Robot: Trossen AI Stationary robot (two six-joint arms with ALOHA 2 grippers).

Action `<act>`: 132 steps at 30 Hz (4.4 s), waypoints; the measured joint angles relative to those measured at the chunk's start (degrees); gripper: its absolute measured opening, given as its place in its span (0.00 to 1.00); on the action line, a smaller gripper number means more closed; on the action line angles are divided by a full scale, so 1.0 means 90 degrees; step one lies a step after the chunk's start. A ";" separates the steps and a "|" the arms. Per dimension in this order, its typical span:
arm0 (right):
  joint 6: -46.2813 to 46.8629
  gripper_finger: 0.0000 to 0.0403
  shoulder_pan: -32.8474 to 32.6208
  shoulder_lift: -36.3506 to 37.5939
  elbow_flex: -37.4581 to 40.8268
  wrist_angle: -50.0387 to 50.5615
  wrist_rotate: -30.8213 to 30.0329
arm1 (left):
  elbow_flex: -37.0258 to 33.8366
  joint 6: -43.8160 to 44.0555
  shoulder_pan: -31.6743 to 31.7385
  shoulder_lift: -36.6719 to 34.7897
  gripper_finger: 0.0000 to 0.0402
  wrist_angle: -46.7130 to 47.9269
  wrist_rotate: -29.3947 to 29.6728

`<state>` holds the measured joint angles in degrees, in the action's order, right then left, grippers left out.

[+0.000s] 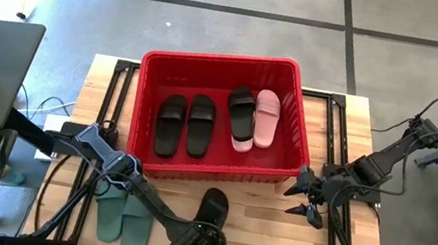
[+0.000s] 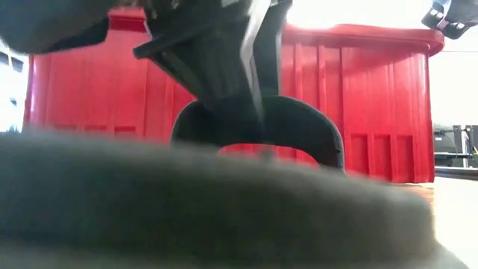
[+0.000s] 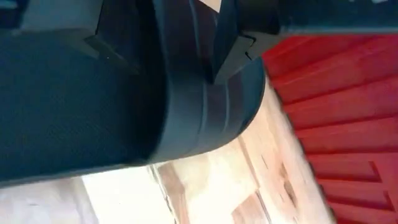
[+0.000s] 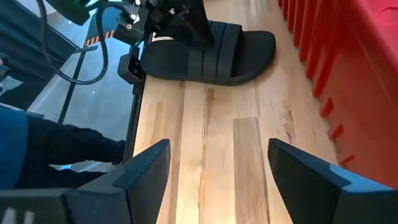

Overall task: Pick and place slides into bin
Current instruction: Stack the black slipper on top of the pink slipper in the red bin

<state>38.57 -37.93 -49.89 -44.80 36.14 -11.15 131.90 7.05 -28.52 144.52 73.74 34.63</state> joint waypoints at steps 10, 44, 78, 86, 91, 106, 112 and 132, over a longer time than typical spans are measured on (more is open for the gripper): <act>0.0438 0.64 0.0000 0.0005 0.0000 0.0054 0.0096 | 0.0005 0.0150 0.0049 0.0062 0.33 -0.0075 0.0138; 0.1170 0.64 0.0222 0.0005 0.0000 -0.1105 0.0925 | 0.0338 -0.0885 -0.0257 -0.0973 0.01 -0.1330 -0.0464; 0.1147 0.64 0.3755 0.0010 -0.1392 -0.0990 0.3355 | 0.0345 -0.7278 0.0266 -0.1843 0.00 -0.4144 0.4433; 0.0998 0.64 0.4238 -0.0136 -0.1392 -0.1645 0.3949 | 0.0345 -0.7477 0.0425 -0.1784 0.00 -0.4197 0.4137; 0.0997 0.64 0.4344 -0.0299 -0.1392 -0.1572 0.3871 | 0.0345 -0.7475 0.0470 -0.1784 0.00 -0.4188 0.4206; 0.0822 0.43 0.4221 -0.0307 -0.1392 -0.1693 0.2195 | 0.0321 -0.7475 0.0678 -0.1781 0.00 -0.4030 0.5013; 0.0828 0.44 0.4214 -0.0351 -0.1392 -0.2000 0.1879 | 0.0321 -0.7448 0.0855 -0.1781 0.00 -0.4034 0.5105; 0.0535 0.38 0.4216 -0.0699 -0.1387 -0.2341 0.1168 | 0.0321 -0.7301 0.1133 -0.1781 0.00 -0.4038 0.5127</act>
<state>43.38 0.01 -56.18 -57.28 15.07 -0.64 134.78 -58.66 -18.33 128.49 37.40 80.78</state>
